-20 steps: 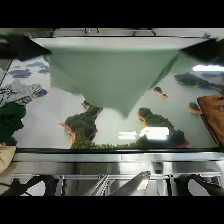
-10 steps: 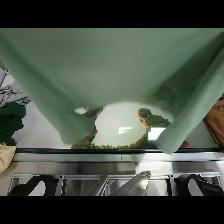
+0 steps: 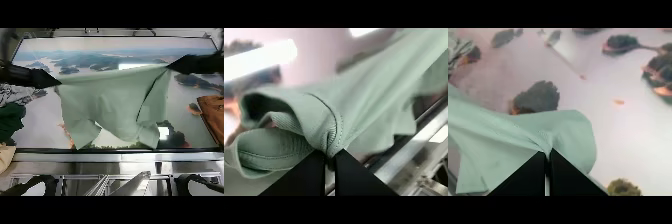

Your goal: Fold the shirts.

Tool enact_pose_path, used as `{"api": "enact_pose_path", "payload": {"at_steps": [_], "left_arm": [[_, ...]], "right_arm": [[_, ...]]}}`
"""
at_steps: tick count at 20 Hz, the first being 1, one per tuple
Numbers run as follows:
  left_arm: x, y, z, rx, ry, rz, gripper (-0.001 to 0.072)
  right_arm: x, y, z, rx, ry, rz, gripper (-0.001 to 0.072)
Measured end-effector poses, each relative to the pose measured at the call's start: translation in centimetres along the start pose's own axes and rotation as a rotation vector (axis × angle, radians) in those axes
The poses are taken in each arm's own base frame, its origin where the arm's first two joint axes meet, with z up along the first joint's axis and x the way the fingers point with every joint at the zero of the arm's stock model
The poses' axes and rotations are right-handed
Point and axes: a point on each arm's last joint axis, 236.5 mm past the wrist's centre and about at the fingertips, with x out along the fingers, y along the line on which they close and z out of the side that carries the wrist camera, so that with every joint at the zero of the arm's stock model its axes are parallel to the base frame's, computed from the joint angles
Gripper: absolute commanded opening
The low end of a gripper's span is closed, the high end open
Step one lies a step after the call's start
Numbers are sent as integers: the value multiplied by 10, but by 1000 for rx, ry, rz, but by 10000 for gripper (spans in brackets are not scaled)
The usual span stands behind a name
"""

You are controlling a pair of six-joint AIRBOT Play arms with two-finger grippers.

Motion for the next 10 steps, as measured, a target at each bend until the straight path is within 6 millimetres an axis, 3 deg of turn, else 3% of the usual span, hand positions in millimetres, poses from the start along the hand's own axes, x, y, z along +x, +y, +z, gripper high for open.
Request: {"api": "enact_pose_path", "payload": {"at_steps": [1, 2, 3, 5, 6, 7, 8, 10], "left_arm": [[21, 22, -6, -32, 46, 14, 12], [38, 42, -9, -61, 79, 32, 23], [46, 66, -14, -75, 115, 79, 133], [54, 95, -1, -132, 104, 104, 610], [51, 102, 5, -157, 100, 102, 713], [44, 115, 13, -186, 81, 118, 714], [35, 128, 19, -210, 64, 141, 713], [16, 138, 22, -257, 55, 145, 713]], "right_arm": [[20, -21, -6, 34, 19, 1, 59], [37, -40, -11, 67, 31, 3, 291], [47, -61, -9, 85, 15, -28, 475], [53, -76, -5, 111, 1, -22, 497], [50, -77, -3, 120, -2, -10, 469], [41, -83, 1, 130, -17, -18, 332], [32, -88, 4, 143, -29, -29, 315], [12, -82, -6, 158, 11, -4, 317]]}}
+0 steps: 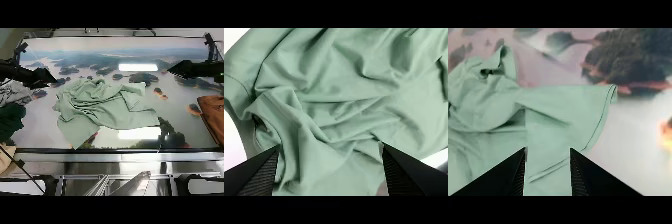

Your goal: Fold the shirts.

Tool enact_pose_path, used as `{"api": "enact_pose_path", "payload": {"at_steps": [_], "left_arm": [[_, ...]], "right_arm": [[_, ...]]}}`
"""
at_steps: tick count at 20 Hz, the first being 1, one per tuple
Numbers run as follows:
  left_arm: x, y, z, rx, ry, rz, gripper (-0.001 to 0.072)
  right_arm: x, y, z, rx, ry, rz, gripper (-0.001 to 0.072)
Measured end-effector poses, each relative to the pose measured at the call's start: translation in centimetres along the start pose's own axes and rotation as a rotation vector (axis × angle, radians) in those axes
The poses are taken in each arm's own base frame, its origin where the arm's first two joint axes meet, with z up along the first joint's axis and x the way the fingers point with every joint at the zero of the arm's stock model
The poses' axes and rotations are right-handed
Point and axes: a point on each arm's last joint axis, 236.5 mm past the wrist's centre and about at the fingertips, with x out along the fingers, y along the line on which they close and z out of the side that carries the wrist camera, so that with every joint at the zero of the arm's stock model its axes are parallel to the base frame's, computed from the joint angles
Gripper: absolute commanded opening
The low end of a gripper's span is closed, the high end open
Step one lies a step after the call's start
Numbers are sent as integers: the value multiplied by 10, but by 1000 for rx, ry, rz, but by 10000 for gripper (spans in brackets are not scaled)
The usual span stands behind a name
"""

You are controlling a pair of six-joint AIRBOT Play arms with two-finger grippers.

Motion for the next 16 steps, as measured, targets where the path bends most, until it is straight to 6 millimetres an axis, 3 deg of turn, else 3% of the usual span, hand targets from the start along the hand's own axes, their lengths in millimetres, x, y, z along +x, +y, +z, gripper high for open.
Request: {"api": "enact_pose_path", "payload": {"at_steps": [4, 6, 11, 13, 15, 16], "left_arm": [[-20, 25, -31, -110, 43, 0, 713], [-21, 34, -57, -156, 64, -11, 695], [-8, 50, -117, -277, 119, -36, 696], [1, 52, -136, -319, 148, -50, 696], [9, 51, -152, -350, 177, -70, 696], [12, 51, -158, -361, 188, -76, 696]], "right_arm": [[-25, -12, -62, 90, 147, -57, 328], [-26, -24, -104, 148, 222, -103, 528], [-8, -61, -191, 300, 345, -178, 518], [5, -66, -216, 338, 405, -170, 516], [19, -66, -236, 356, 462, -158, 433], [27, -63, -244, 361, 488, -144, 429]]}}
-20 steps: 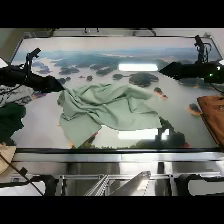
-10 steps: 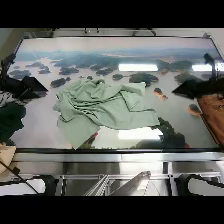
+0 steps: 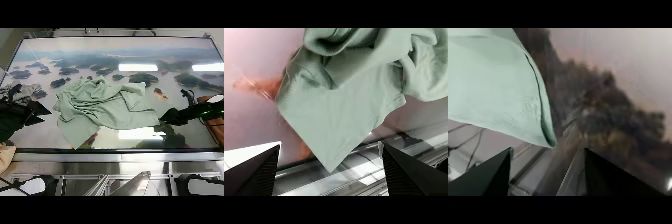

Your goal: Fold the shirts.

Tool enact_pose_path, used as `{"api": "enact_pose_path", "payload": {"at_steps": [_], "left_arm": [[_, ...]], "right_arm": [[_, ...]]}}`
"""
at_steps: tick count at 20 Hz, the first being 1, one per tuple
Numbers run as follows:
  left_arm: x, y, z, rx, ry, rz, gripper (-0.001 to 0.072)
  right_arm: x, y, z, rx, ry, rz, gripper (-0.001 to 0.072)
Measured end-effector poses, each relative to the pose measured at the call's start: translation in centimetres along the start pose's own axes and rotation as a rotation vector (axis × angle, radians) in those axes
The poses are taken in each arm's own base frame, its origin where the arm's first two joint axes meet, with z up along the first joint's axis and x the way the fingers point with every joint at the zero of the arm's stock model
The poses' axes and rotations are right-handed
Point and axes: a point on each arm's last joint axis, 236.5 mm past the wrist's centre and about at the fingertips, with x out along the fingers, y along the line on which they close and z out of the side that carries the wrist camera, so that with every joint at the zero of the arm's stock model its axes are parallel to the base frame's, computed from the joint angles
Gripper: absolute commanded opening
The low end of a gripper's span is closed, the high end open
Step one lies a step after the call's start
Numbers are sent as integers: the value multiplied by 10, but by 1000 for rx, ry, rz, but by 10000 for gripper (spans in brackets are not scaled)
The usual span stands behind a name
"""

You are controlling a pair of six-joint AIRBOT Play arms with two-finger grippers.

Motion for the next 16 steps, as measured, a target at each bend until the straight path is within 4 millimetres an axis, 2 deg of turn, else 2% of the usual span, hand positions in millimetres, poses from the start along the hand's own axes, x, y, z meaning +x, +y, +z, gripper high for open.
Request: {"api": "enact_pose_path", "payload": {"at_steps": [2, 3, 4, 5, 9, 13, 16], "left_arm": [[5, 2, -7, -16, 16, -6, 696], [6, 3, -9, -21, 22, -8, 696], [7, 3, -11, -23, 27, -10, 696], [8, 3, -13, -26, 32, -13, 696], [10, 3, -18, -29, 50, -19, 696], [15, 4, -20, -37, 53, -19, 696], [34, 12, -17, -44, 23, 9, 695]], "right_arm": [[21, 16, -7, -16, 51, 46, 428], [28, 22, -9, -30, 63, 60, 398], [35, 28, -8, -50, 65, 73, 175], [41, 31, -5, -69, 56, 72, 23], [41, 55, 18, -125, -6, 125, 22], [15, 66, 44, -161, -104, 140, 22], [-7, 70, 53, -175, -162, 142, 22]]}}
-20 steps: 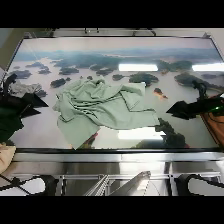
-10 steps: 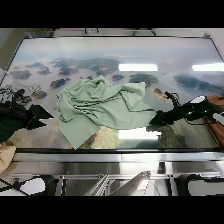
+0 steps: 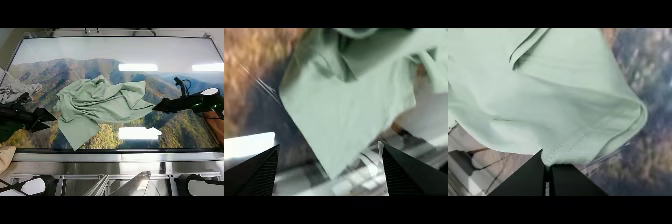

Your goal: Fold the shirts.

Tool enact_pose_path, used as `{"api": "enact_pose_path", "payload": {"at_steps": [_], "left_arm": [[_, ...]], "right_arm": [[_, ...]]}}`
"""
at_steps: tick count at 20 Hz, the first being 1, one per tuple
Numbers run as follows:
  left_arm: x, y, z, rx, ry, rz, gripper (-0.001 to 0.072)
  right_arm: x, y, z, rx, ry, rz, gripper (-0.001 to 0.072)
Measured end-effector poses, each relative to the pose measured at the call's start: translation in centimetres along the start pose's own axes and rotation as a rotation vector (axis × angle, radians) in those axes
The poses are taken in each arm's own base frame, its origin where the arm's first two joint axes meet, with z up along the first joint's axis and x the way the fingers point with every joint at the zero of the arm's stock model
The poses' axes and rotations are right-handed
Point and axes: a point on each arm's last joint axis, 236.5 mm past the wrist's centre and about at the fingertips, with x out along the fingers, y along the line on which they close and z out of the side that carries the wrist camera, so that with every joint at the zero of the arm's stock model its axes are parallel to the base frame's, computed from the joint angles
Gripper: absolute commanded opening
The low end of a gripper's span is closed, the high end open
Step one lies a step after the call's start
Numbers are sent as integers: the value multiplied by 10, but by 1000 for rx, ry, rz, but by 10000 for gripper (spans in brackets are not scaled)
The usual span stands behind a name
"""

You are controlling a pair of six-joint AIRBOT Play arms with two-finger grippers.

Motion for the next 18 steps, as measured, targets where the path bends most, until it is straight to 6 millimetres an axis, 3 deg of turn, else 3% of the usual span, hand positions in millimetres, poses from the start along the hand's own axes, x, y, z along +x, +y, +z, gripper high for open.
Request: {"api": "enact_pose_path", "payload": {"at_steps": [2, 3, 4, 5, 8, 10, 12, 15, 18], "left_arm": [[15, 3, 9, 6, -51, 16, 693], [21, 0, 14, 13, -76, 13, 640], [29, -3, 18, 23, -93, 8, 483], [37, -5, 21, 33, -98, 8, 411], [62, -9, 15, 39, -46, -14, 410], [76, -11, 8, 25, 6, -42, 288], [83, -10, 1, 11, 47, -60, 288], [75, -10, 3, 31, 81, -71, 289], [44, -18, 14, 66, 90, -103, 296]], "right_arm": [[-8, 5, 4, -8, -20, 5, 22], [-10, 6, 4, -13, -23, 6, 21], [-12, 8, 5, -16, -27, 7, 22], [-14, 9, 5, -18, -28, 8, 21], [-16, 11, 6, -20, -32, 12, 22], [-16, 11, 6, -21, -33, 12, 22], [-17, 11, 6, -21, -34, 12, 22], [-17, 12, 6, -21, -32, 13, 22], [-17, 11, 6, -21, -33, 13, 21]]}}
